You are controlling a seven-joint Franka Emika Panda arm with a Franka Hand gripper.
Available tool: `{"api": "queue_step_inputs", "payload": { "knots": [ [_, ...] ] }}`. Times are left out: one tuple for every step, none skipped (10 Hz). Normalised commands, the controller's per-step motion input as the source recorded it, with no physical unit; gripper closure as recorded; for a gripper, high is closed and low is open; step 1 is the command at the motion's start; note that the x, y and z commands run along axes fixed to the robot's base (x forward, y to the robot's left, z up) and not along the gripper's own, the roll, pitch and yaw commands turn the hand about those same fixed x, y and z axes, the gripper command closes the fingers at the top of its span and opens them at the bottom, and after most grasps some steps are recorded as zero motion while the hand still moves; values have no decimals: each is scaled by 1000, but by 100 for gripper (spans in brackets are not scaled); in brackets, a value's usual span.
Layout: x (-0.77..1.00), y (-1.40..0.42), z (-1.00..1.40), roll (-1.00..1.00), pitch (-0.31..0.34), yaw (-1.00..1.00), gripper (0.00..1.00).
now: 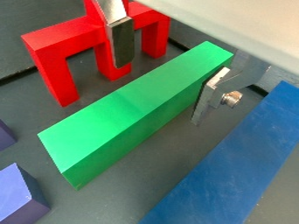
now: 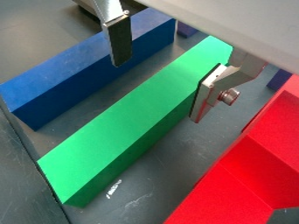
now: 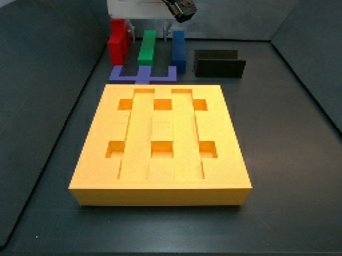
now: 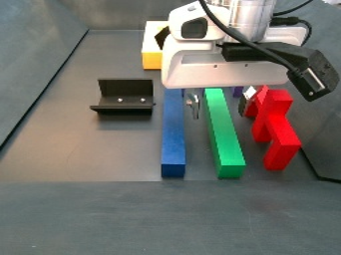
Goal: Pick up the green object. Move up. Move to above the board. Insert the green object.
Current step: Pick up the green object.
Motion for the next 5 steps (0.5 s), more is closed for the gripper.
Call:
{"api": "queue_step_inputs", "payload": {
  "knots": [
    [0,14,-114,11,0,-60,0],
    [0,0,-86,7,0,-60,0],
    [0,3,-100,7,0,-63,0],
    [0,0,-137,0,0,-63,0],
    [0,0,-146,0,0,-60,0]
  ]
}}
